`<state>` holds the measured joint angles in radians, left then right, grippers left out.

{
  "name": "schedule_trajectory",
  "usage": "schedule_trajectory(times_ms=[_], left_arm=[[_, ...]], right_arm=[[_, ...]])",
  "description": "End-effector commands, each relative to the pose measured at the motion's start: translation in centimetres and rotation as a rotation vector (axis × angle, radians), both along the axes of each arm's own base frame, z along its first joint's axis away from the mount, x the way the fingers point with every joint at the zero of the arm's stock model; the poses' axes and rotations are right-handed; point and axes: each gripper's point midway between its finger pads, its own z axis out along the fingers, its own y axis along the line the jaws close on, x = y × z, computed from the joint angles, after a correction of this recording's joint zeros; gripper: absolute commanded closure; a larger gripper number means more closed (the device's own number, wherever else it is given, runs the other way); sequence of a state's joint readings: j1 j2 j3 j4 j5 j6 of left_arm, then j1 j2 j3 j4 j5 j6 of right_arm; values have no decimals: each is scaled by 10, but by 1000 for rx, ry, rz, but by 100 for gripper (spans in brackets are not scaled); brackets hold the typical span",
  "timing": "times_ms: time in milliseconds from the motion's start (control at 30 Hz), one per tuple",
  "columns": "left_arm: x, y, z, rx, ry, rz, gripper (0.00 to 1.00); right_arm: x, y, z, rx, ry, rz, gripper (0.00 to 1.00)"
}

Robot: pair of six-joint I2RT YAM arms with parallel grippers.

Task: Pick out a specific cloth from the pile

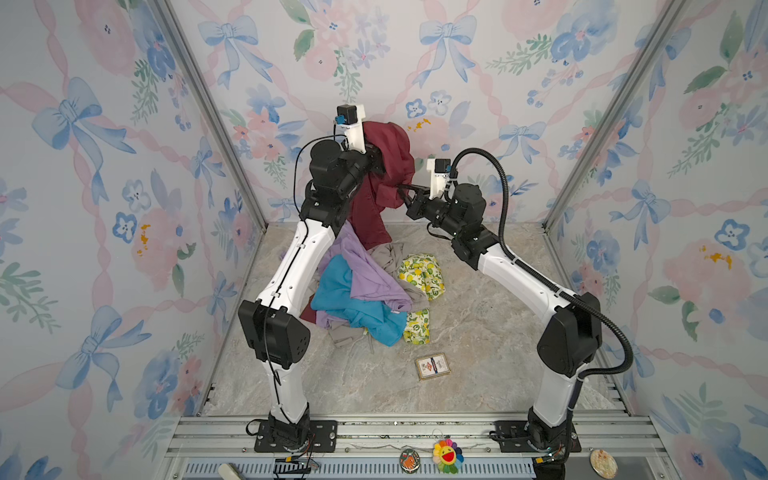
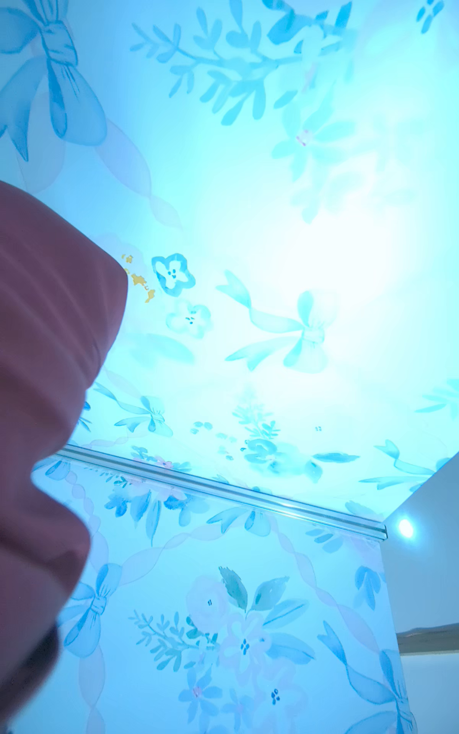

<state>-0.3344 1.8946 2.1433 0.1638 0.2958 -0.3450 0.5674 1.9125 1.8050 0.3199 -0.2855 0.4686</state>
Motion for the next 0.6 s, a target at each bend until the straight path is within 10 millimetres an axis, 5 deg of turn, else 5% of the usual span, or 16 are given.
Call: schedule_trajectory(times_ms=[0, 100, 233, 433, 567], left_arm=[[-48, -4, 69, -88, -163, -66, 100], [-61, -14, 65, -92, -139, -104, 100], [-70, -24, 35, -57, -83, -130, 100], [-74, -15, -4, 2, -24, -138, 100], [-79, 7, -4, -28, -26, -165, 100]], right_arm=[[4, 33, -49, -77, 127, 79, 100], [10, 48, -60, -78, 145, 96, 100], [14, 63, -83, -94, 171, 121, 100], [8, 61, -105, -83, 167, 120, 100], [-1, 50, -121, -98, 163, 107, 100]])
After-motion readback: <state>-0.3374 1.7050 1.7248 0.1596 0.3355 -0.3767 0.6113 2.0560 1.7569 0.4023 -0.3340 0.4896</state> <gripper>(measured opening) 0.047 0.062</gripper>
